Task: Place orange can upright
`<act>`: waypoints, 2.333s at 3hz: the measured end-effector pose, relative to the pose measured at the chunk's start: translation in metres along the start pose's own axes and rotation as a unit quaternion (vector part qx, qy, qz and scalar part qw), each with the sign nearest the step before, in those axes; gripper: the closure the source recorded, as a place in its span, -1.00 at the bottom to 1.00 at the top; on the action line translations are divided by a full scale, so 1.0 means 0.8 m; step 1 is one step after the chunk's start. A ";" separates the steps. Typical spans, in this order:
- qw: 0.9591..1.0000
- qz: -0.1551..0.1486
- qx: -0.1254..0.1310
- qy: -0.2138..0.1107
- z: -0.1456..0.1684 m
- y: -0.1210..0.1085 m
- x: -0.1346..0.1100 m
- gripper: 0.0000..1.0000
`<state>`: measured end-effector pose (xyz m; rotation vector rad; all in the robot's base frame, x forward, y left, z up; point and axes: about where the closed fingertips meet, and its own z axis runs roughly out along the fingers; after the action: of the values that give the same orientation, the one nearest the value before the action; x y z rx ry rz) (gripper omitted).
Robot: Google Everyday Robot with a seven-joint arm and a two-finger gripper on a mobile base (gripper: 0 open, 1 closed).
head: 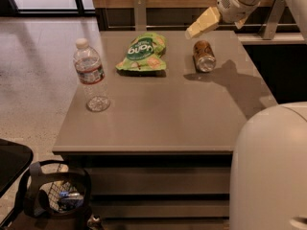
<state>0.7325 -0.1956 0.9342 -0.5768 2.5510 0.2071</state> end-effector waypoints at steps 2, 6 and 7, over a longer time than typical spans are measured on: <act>0.999 0.010 0.020 0.049 0.054 -0.001 -0.010 -1.00; 0.990 0.004 0.048 0.132 0.096 -0.013 0.010 -1.00; 0.988 0.003 0.049 0.144 0.102 -0.013 0.014 -1.00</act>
Offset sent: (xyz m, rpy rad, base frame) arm 0.0503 0.0089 -0.0382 -0.0950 0.1315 -0.0528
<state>0.7647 -0.1883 0.8580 -0.5989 2.8219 -0.0024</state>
